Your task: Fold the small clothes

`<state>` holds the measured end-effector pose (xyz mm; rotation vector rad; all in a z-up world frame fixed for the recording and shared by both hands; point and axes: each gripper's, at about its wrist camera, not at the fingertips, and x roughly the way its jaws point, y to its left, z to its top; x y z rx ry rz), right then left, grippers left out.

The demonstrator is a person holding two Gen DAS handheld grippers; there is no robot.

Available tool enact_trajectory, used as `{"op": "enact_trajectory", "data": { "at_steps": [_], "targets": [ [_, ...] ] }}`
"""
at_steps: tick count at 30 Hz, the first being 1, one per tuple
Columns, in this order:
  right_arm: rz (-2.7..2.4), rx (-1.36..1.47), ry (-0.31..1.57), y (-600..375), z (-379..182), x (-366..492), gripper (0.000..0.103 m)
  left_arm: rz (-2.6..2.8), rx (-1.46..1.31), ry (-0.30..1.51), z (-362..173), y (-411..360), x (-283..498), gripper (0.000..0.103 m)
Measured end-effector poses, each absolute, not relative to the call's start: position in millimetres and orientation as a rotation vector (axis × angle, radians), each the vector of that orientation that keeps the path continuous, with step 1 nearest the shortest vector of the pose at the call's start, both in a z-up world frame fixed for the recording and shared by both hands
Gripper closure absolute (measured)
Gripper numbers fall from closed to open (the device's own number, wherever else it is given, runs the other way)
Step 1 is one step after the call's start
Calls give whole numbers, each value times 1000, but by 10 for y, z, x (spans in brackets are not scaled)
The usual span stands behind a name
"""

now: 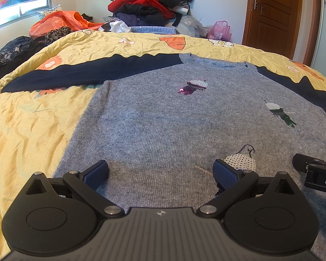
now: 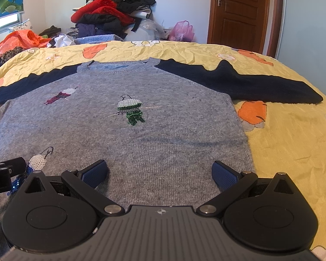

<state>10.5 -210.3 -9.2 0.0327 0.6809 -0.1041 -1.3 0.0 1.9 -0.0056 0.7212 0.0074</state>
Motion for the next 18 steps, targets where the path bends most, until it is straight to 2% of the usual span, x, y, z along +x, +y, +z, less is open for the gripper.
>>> {"op": "enact_trajectory", "data": {
  "at_steps": [6,18],
  "targets": [
    [-48,19,686,-2207,4,167,0,8,-6,721,19,-1,-14,0],
    [-105,21,550,-2944,439,537,0,7,-5,721,18,-2,-10,0]
  ]
}}
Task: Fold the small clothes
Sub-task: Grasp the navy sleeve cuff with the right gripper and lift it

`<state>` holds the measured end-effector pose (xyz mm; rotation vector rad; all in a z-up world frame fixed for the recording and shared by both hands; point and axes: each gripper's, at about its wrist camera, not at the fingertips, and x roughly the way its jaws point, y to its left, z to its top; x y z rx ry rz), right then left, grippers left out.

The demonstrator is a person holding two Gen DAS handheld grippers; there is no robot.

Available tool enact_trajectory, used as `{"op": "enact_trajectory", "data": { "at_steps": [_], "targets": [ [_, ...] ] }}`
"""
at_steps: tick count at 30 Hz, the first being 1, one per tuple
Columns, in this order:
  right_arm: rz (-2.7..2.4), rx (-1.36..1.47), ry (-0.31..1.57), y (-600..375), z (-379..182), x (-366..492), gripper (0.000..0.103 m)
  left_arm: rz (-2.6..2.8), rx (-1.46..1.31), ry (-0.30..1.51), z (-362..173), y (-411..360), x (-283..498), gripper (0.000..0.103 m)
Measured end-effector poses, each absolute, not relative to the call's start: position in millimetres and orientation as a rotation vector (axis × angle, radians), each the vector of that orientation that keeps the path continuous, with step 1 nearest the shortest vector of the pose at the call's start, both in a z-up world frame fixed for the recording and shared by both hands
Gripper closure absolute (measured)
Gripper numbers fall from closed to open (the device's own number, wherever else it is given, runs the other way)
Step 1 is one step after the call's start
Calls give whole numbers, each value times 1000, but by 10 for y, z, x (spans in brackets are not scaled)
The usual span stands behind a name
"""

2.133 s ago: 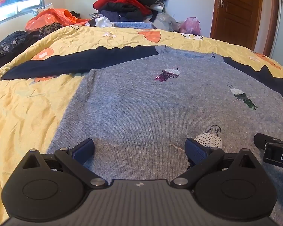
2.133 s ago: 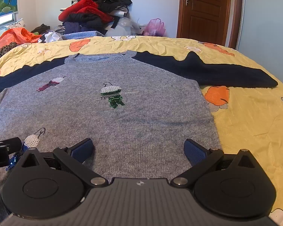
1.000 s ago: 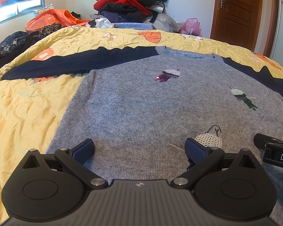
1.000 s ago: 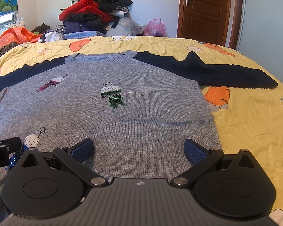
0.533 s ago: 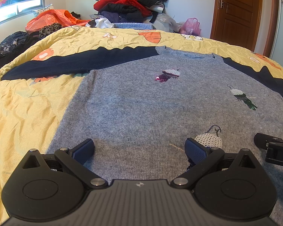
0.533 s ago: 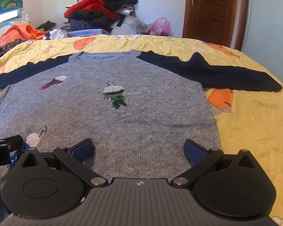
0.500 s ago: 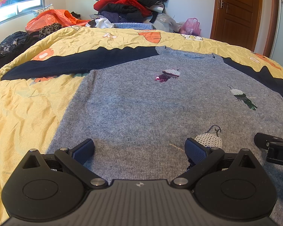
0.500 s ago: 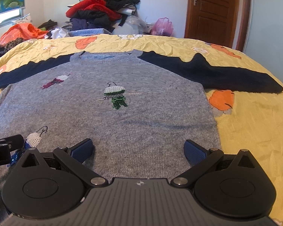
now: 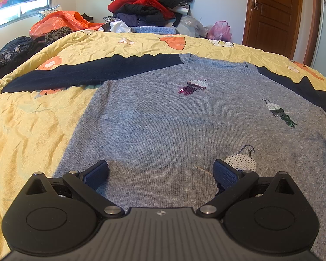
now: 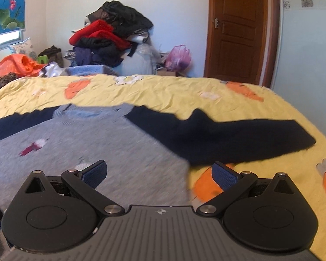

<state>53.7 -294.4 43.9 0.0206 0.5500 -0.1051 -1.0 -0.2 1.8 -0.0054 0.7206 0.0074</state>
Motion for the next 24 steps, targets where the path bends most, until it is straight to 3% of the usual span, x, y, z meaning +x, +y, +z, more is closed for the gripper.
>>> {"op": "enact_trajectory", "data": {
  "at_steps": [14,19,24],
  "targets": [
    [-258,196,494,-4157,603,804,0,7,-5,720,18,-2,-10,0],
    [-305,517,425,-4910,637,830,3,8,-5,720,18,-1,-14,0],
    [-404,885,309,-5647,497,756,14,8,-5,720,18,-2,-11,0]
  ]
}}
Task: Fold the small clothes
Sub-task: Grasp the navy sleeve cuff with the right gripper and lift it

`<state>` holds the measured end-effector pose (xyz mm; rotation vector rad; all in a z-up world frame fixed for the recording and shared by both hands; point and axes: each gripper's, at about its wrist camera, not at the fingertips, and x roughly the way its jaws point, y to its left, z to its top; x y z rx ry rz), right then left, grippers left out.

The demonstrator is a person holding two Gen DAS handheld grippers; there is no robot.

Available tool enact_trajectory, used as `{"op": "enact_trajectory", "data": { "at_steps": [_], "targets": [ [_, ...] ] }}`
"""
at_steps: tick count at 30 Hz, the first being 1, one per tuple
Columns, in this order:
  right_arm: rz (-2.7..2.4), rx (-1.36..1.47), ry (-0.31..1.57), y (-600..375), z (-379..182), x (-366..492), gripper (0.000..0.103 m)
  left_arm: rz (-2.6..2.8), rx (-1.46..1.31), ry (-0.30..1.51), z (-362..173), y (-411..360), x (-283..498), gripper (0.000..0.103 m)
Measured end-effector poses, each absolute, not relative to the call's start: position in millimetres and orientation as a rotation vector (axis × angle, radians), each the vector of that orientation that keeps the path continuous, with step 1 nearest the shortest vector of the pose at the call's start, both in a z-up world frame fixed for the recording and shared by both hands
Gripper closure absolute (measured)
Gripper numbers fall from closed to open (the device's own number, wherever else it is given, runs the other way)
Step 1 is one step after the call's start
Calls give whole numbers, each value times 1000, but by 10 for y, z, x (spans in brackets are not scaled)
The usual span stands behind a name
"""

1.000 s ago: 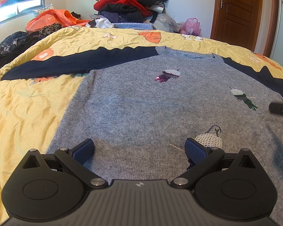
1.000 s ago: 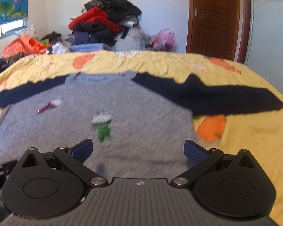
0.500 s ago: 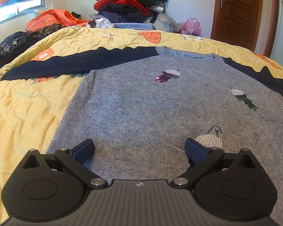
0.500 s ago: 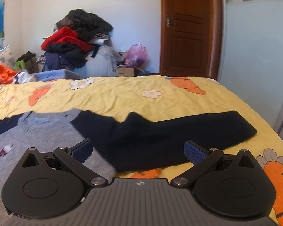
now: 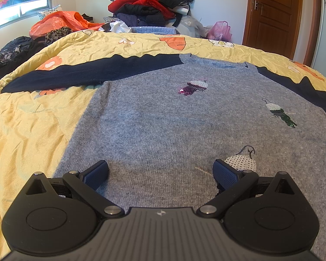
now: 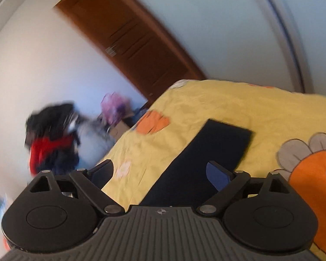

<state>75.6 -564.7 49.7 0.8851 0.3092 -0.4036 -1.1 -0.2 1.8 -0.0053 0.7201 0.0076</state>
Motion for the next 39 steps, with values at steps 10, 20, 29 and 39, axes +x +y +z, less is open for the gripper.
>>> {"op": "enact_trajectory", "data": {
  "at_steps": [10,20,29,39],
  "targets": [
    [-551,1143,330,-6330,-97,873,23,8,-5,720,18,-2,-11,0],
    [-627,975,364,-6442,-227,1205,80,8,-5,719,18,-2,-12,0],
    [-465,846,230,-5887,309,1079,86,8,-6,719,18,-2,-14,0],
    [177,602,374,-3277,592,1305,86,6,-8,718,27,5,-12,0]
  ]
}}
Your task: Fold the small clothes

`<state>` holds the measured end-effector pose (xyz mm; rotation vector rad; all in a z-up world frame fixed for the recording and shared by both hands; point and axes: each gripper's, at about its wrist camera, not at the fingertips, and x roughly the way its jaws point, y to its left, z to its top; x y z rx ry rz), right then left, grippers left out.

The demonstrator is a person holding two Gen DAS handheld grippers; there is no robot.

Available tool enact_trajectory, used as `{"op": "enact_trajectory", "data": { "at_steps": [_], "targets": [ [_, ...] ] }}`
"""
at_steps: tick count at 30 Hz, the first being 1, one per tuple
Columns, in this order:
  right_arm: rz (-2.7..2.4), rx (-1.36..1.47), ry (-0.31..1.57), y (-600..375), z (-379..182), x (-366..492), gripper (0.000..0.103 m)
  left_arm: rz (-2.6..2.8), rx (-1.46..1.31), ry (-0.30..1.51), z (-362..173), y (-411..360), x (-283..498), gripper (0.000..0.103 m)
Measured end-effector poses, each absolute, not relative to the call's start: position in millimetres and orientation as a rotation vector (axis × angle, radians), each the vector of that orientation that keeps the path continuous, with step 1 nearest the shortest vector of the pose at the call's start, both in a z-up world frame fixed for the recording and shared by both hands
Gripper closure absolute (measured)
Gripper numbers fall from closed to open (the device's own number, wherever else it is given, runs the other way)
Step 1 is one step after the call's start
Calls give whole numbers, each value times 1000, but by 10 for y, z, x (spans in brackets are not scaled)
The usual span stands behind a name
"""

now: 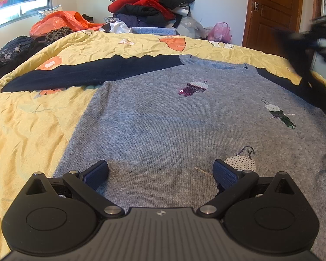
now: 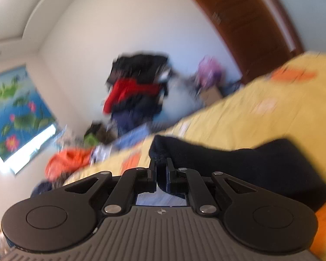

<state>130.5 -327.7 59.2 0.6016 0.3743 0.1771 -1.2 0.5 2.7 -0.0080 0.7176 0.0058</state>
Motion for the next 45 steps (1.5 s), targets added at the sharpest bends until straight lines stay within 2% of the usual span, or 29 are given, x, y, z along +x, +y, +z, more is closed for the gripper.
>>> {"op": "enact_trajectory", "data": {
  "at_steps": [5,8,9,11,15,19,20,21,24,27,28,29,31,33,34,35,36,37,38,43,45],
  "targets": [
    [182,535,520,-2633,140,1506,85,-5,-12,715,46,6,-20,0],
    [174,485,557,-2554,77,1393,76,-9,-33,708,53,23,-26,0],
    [180,499,548,-2601,93,1336,67,-9,-38,707,51,33,-33,0],
    [192,549,506,-2716,126,1135,57,-7,-62,700,55,56,-45,0],
    [187,626,471,-3069,55,714,55,29,-123,690,79,87,-92,0],
    [157,661,523,-3252,-164,507,55,-44,-215,697,306,101,83,0],
    [158,708,531,-3307,-202,496,53,-90,-248,674,409,91,179,0],
    [169,746,525,-3350,-228,499,47,-158,-288,654,513,79,304,0],
    [188,805,487,-3420,-302,487,47,-386,-449,667,615,35,813,0],
    [202,811,478,-3425,-320,481,47,-459,-575,782,427,-95,1370,0],
    [206,812,477,-3428,-320,478,46,-461,-619,828,332,-140,1517,3],
    [210,817,474,-3434,-326,472,46,-470,-667,858,250,-170,1626,20],
    [218,829,467,-3450,-326,463,46,-498,-763,915,80,-252,1809,38],
    [223,838,461,-3469,-327,453,45,-513,-793,970,-32,-364,1934,38],
    [225,840,459,-3467,-325,452,45,-500,-783,989,-76,-420,1974,44],
    [228,841,457,-3472,-326,449,44,-500,-772,980,-91,-460,1995,56],
    [232,840,455,-3469,-324,448,43,-489,-756,980,-96,-493,2021,62],
    [235,839,453,-3466,-322,445,42,-463,-738,989,-118,-520,2055,79],
    [238,837,452,-3463,-321,444,42,-438,-730,1002,-134,-520,2082,89],
    [243,839,449,-3465,-324,442,41,-435,-722,1018,-59,-475,2032,88],
    [243,838,448,-3460,-322,442,41,-440,-761,1055,-65,-397,1941,82]
  ]
}}
